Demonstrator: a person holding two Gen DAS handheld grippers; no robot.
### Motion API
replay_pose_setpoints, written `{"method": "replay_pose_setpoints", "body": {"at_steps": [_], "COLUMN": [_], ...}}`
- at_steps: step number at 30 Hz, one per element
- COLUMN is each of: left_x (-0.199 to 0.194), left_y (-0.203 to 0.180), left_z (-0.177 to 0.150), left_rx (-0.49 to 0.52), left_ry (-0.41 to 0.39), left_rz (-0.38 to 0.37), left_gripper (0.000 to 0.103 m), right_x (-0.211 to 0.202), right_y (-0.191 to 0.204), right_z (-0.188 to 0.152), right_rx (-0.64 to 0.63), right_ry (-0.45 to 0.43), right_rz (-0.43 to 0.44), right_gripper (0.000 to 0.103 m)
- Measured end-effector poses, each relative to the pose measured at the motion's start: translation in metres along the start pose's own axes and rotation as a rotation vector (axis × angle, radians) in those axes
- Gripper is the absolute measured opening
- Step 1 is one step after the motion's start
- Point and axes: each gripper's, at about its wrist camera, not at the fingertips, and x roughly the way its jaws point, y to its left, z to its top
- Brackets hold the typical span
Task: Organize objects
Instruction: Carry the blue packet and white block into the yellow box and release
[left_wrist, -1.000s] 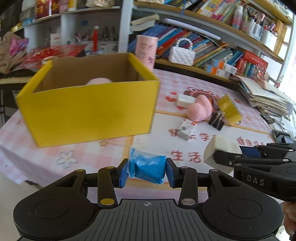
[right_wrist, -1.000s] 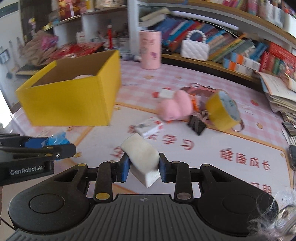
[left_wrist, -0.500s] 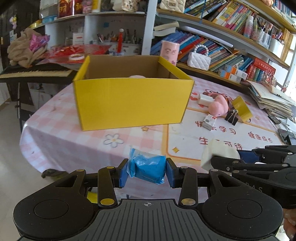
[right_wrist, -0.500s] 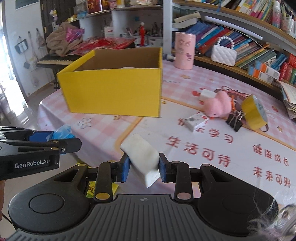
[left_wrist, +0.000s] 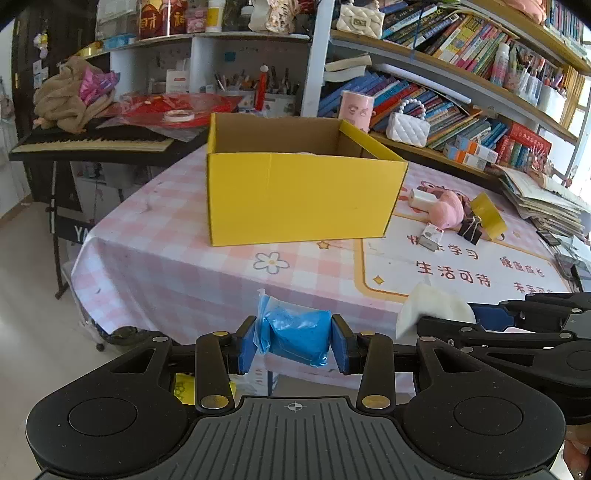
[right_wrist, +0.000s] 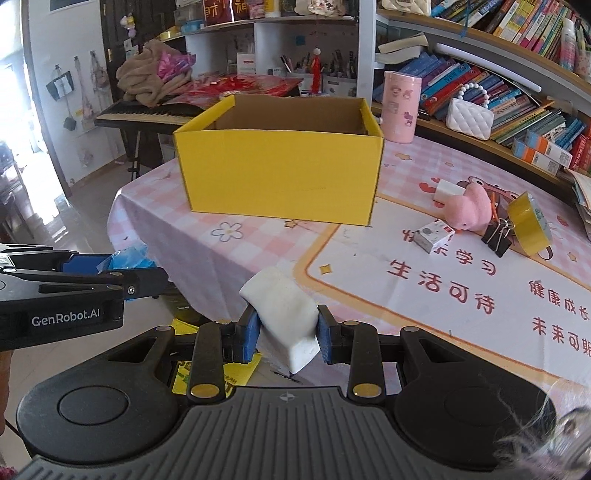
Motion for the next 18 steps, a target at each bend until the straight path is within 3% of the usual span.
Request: {"method": "replay_pose_setpoints", "body": {"at_steps": [12, 18], "left_x": [-0.013, -0.015], "left_y": [0.017, 0.024], "left_z": [0.004, 0.022], "left_rx": [0.025, 0.036], "left_ry": [-0.052, -0.107], "left_rz": [0.014, 0.013], "left_gripper": [0.039, 0.039], "right_x": [-0.002, 0.001], "right_y": [0.022, 0.018], "right_z": [0.005, 0.021], "right_rx": [-0.006, 0.014], "right_ry": [-0.033, -0.059], "right_rz": [-0.003, -0.024], "right_gripper": [0.03, 0.03]}}
